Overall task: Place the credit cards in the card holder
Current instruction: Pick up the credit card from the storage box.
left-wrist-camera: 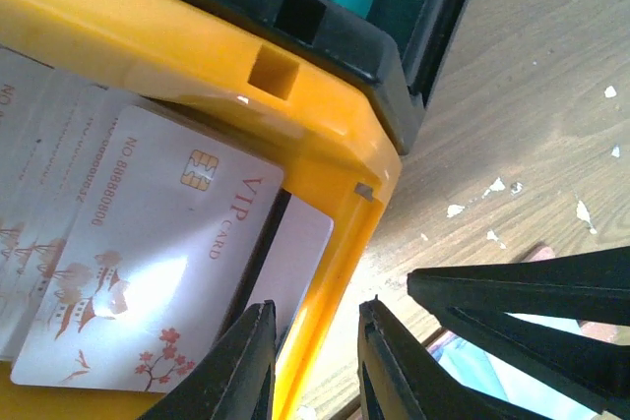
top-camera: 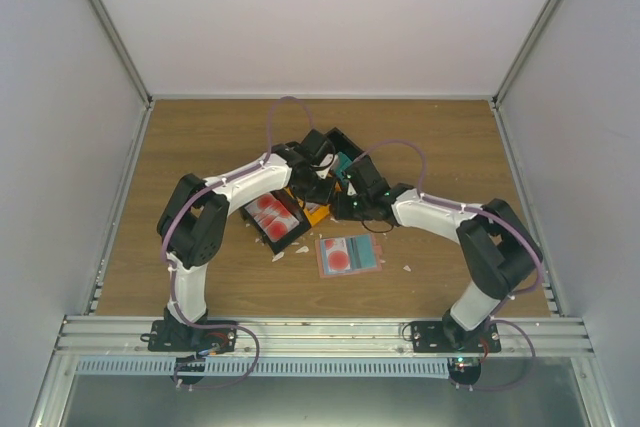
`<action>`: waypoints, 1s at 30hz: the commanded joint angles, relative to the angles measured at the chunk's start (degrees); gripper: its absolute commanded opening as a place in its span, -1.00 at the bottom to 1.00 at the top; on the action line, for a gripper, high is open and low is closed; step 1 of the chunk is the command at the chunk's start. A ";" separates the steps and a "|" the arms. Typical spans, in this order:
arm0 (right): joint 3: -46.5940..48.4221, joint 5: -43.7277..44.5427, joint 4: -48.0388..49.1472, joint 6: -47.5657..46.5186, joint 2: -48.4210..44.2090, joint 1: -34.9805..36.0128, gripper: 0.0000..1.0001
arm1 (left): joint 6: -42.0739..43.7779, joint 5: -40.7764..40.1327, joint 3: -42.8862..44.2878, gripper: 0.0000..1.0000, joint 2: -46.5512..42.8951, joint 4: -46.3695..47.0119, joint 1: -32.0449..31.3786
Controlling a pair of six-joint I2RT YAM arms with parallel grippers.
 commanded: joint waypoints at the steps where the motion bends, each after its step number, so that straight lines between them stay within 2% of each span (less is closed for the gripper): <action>1: -1.63 2.28 0.02 1.17 -3.57 -0.39 -0.39 | -0.55 2.89 -1.08 -0.47 -1.42 0.76 -0.71; 10: -5.15 6.32 -2.37 1.46 -8.89 -0.39 -0.38 | 0.38 2.11 -1.29 -0.44 -0.80 1.51 -0.91; 20: -7.22 7.90 -3.31 1.10 -10.92 -0.58 -0.36 | 2.60 -3.26 -0.67 -0.27 1.03 0.79 -1.50; 25: -7.67 7.80 -3.05 1.17 -11.02 -0.50 -0.36 | 3.09 -3.05 -0.94 -0.38 1.28 1.01 -1.77; 30: -8.06 8.14 -3.25 1.11 -11.64 -0.56 -0.36 | 3.21 -4.28 -0.78 -0.64 1.26 0.82 -1.88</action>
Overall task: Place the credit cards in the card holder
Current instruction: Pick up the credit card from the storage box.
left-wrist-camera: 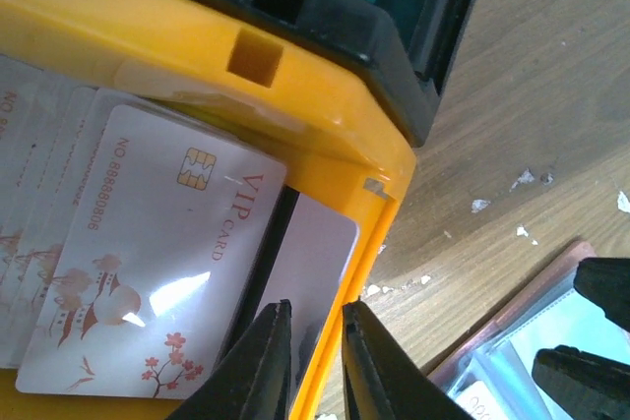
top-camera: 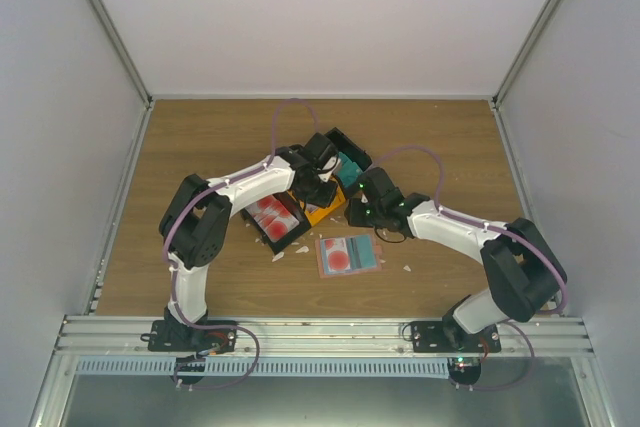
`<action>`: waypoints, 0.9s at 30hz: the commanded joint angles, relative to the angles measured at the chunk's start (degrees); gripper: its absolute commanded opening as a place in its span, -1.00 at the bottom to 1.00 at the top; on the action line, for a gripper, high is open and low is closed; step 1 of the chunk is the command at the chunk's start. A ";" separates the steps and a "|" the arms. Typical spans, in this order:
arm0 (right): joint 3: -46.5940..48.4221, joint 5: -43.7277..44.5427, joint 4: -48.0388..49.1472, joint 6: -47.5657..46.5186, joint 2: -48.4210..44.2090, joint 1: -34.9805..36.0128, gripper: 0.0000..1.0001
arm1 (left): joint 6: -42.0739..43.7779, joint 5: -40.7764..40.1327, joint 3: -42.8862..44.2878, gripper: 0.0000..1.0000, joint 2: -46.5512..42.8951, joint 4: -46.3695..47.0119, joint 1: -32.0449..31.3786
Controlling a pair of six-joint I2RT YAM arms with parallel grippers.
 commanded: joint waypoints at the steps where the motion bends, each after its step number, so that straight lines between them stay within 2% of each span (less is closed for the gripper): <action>1: -0.92 1.55 -0.29 0.12 -1.75 -0.35 -0.36 | 0.90 -1.83 -0.30 -0.71 0.75 0.60 -0.66; 4: -1.10 1.65 -0.34 0.18 -2.11 -0.35 -0.36 | 0.97 -2.32 -0.10 -0.89 -0.55 0.69 -0.83; 7: -1.10 1.75 -0.41 0.25 -2.36 -0.42 -0.37 | 1.07 -3.32 0.36 -1.00 -2.22 0.29 -1.05; 16: -1.72 1.63 1.04 -0.37 -5.20 -0.61 -0.35 | 0.56 -11.11 0.95 -1.00 -8.72 -0.39 -1.60; 19: -3.14 -0.77 3.98 -0.92 -7.91 -1.14 -0.28 | -0.37 -13.26 0.17 -1.00 -11.92 0.84 -1.60; 24: -6.05 -6.50 9.96 -1.83 -13.21 -2.58 -0.19 | -2.14 -12.64 -3.20 -1.00 -19.20 5.61 -1.60; 27: -6.86 -9.58 12.53 -2.08 -16.17 -3.66 -0.13 | -3.65 -10.46 -8.26 -1.00 -24.67 11.52 -1.60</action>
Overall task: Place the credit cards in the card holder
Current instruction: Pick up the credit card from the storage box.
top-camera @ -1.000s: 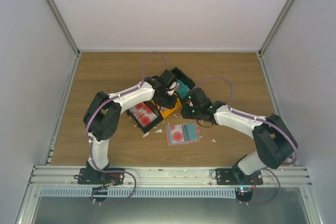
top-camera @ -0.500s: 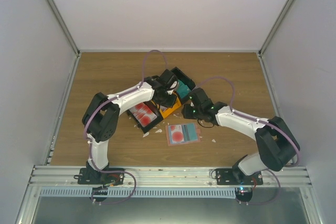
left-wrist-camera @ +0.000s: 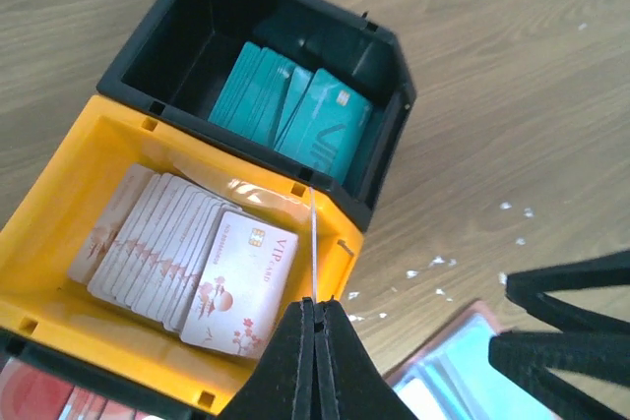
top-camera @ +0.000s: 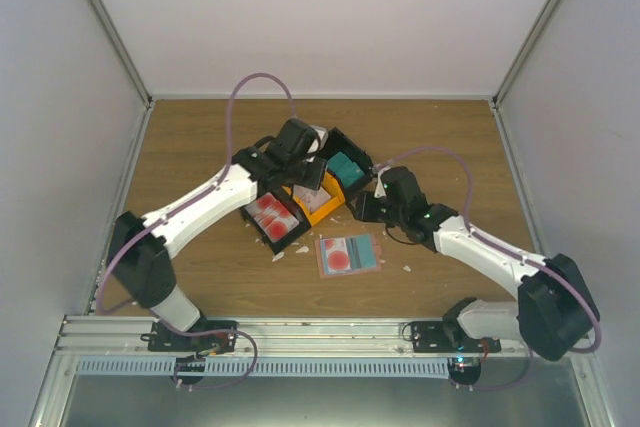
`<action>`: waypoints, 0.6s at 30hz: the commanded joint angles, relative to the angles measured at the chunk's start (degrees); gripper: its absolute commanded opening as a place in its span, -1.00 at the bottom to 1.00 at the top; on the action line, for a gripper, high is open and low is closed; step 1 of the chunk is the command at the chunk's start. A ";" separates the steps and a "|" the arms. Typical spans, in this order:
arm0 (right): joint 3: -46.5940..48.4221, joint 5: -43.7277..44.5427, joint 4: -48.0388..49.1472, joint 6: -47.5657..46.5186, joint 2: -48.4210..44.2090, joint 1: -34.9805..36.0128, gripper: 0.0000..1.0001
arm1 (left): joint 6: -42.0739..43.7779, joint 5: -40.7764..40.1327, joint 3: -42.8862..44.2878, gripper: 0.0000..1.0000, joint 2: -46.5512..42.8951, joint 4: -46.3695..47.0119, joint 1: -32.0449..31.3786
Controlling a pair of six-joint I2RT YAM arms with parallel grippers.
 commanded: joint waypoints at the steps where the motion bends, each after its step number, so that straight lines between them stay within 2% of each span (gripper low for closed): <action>1: -1.21 -5.61 6.60 -1.33 -4.46 -1.60 -0.10 | -3.23 2.05 -6.59 -1.00 -7.97 10.59 -0.49; 9: -3.00 -11.28 11.66 -1.70 -13.28 -2.47 0.15 | -8.08 12.22 -16.24 -1.00 -19.86 26.09 -0.49; 18: -4.42 -17.02 18.78 -1.12 -21.68 -2.77 0.53 | -14.13 23.34 -23.65 -1.00 -27.70 40.81 -0.49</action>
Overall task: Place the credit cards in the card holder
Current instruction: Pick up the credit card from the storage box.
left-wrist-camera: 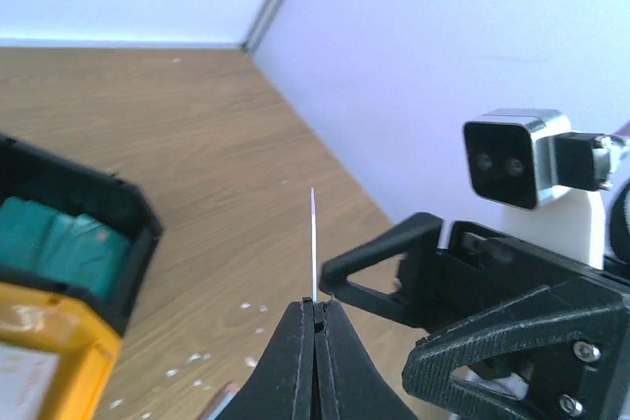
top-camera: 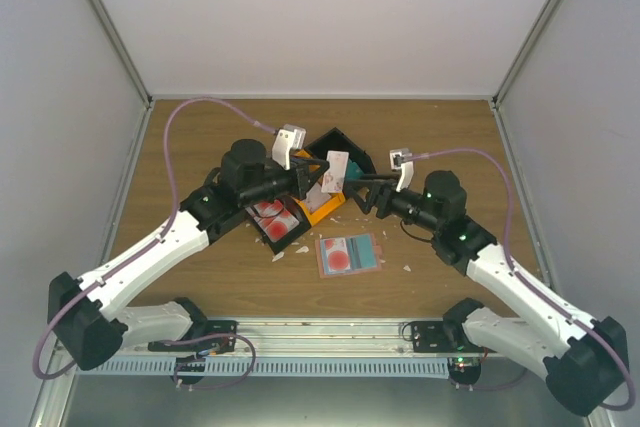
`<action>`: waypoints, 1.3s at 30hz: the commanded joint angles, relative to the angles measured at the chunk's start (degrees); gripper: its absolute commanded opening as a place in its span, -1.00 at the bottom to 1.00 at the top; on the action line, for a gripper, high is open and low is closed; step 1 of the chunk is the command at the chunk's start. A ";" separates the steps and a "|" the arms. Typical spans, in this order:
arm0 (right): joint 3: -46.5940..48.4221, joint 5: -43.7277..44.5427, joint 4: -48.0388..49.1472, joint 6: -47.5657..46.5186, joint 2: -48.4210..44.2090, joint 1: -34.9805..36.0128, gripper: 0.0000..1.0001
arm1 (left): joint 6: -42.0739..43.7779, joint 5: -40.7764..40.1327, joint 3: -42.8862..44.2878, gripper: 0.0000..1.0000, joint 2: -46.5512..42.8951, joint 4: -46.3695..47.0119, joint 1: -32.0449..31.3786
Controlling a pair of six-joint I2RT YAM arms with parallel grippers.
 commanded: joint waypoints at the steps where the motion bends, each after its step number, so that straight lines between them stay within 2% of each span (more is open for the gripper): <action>1: -0.67 -4.03 5.93 0.37 -3.28 -0.49 0.55 | -4.64 7.99 -2.92 -1.00 -2.97 13.51 -0.38; 5: 0.15 -5.01 7.23 2.93 -4.73 -0.61 0.56 | -7.69 11.18 -3.73 -1.00 -4.07 16.58 -0.38; 10: 0.76 -8.60 12.38 9.17 -1.74 -0.70 0.40 | -9.59 12.35 -3.32 -1.00 -4.56 17.18 -0.21; 14: 1.36 -13.64 17.62 12.19 2.58 -0.65 0.20 | -10.37 12.48 -3.14 -1.00 -4.88 15.44 0.44; 19: -0.76 -16.38 23.80 16.05 3.46 -0.68 -0.07 | -11.73 13.31 -3.59 -1.00 -5.43 14.80 1.34; 22: -2.18 -16.46 24.92 16.57 2.25 -0.73 -0.15 | -11.95 12.70 -3.72 -1.00 -5.58 13.75 1.99; 28: -2.96 -15.51 24.42 16.63 0.24 -0.74 -0.46 | -13.25 13.88 -4.38 -1.00 -5.45 13.16 3.58; 31: -2.93 -15.93 25.17 17.44 0.28 -0.81 -0.73 | -13.63 15.75 -4.35 -1.00 -5.27 13.09 4.33; 34: -2.55 -16.67 25.70 18.09 0.62 -0.81 -0.98 | -13.40 18.75 -3.99 -0.76 -4.66 12.74 4.78; 37: -2.42 -16.96 25.87 18.34 0.68 -0.85 -0.99 | -12.53 22.21 -3.80 -0.48 -4.02 12.22 5.05; 39: -2.43 -17.04 25.89 18.34 0.39 -0.77 -0.99 | -11.63 24.75 -3.66 -0.45 -3.56 11.25 5.16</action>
